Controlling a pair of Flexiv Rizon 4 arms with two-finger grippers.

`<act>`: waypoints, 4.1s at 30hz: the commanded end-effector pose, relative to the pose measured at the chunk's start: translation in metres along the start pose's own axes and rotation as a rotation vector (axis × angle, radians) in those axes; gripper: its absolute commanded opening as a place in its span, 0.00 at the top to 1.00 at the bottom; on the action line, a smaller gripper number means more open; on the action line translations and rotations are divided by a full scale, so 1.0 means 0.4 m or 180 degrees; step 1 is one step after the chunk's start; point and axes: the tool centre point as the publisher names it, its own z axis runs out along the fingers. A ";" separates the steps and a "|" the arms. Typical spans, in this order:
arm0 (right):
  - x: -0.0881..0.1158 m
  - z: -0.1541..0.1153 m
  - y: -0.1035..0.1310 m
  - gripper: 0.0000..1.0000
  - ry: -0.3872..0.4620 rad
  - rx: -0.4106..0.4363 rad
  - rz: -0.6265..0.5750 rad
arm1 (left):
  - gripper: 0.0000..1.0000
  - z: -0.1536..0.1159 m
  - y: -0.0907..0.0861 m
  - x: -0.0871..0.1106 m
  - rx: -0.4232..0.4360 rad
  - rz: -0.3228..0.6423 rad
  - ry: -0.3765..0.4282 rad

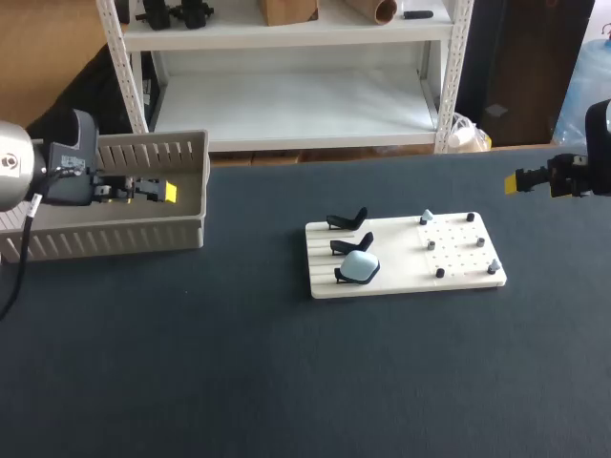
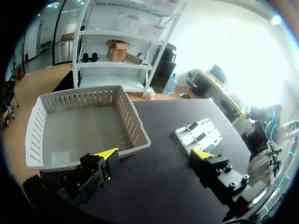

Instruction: Pick up each earbud case from the left stands, insert the matching earbuds, close the lid, and place the case in the box.

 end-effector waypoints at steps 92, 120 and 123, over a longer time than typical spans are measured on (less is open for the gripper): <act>-0.001 0.001 -0.005 0.00 0.0004 -0.0021 -0.0005 | 0.47 0.517 -0.472 0.199 0.2542 0.2732 0.0083; -0.001 0.001 -0.005 0.00 0.0004 -0.0021 -0.0005 | 0.31 0.549 -0.488 0.206 0.2560 0.2658 -0.0028; -0.001 0.001 -0.005 0.00 0.0004 -0.0021 -0.0005 | 0.32 0.552 -0.488 0.206 0.2558 0.2651 -0.0032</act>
